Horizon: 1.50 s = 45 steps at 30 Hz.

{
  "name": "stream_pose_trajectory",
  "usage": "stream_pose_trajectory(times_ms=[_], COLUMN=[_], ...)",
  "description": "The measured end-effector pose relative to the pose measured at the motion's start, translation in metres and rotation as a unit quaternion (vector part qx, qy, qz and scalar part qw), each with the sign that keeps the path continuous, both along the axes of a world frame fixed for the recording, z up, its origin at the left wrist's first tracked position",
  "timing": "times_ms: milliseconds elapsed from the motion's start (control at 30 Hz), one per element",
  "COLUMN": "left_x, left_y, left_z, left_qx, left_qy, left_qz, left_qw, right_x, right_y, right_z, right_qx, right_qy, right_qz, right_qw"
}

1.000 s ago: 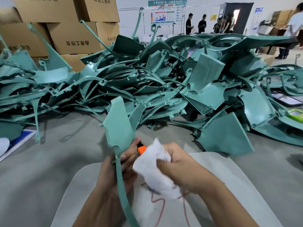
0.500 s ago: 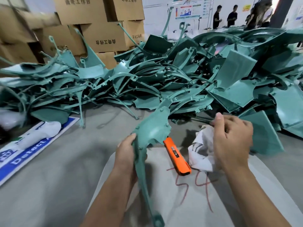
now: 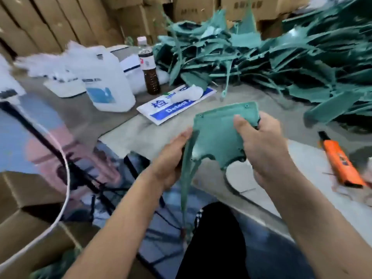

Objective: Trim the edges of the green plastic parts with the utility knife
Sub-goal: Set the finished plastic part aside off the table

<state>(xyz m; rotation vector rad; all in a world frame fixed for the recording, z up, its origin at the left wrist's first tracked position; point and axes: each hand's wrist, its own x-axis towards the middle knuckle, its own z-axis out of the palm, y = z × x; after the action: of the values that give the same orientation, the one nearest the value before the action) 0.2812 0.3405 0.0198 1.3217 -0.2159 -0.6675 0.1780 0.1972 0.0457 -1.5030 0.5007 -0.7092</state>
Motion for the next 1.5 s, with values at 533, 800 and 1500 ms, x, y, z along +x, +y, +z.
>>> stream_pose_trajectory(times_ms=[533,800,1500], left_x=[-0.021,-0.095,-0.027], left_y=[0.385,0.462,0.071], left_z=[-0.196,-0.31,-0.073], left_qx=[0.352,0.482,0.076], left_qy=[0.116,0.219,-0.415], left_qz=[0.161,0.249,0.305], left_qw=[0.915,0.811,0.854], right_x=[0.052,-0.003,0.018], right_y=[0.319,0.393,0.133], right_z=[-0.199,-0.283,-0.078], right_qx=[0.16,0.258,-0.144], right_qy=[0.402,0.503,0.021], right_qz=[0.403,0.443,0.1], right_qw=[0.807,0.696,0.984])
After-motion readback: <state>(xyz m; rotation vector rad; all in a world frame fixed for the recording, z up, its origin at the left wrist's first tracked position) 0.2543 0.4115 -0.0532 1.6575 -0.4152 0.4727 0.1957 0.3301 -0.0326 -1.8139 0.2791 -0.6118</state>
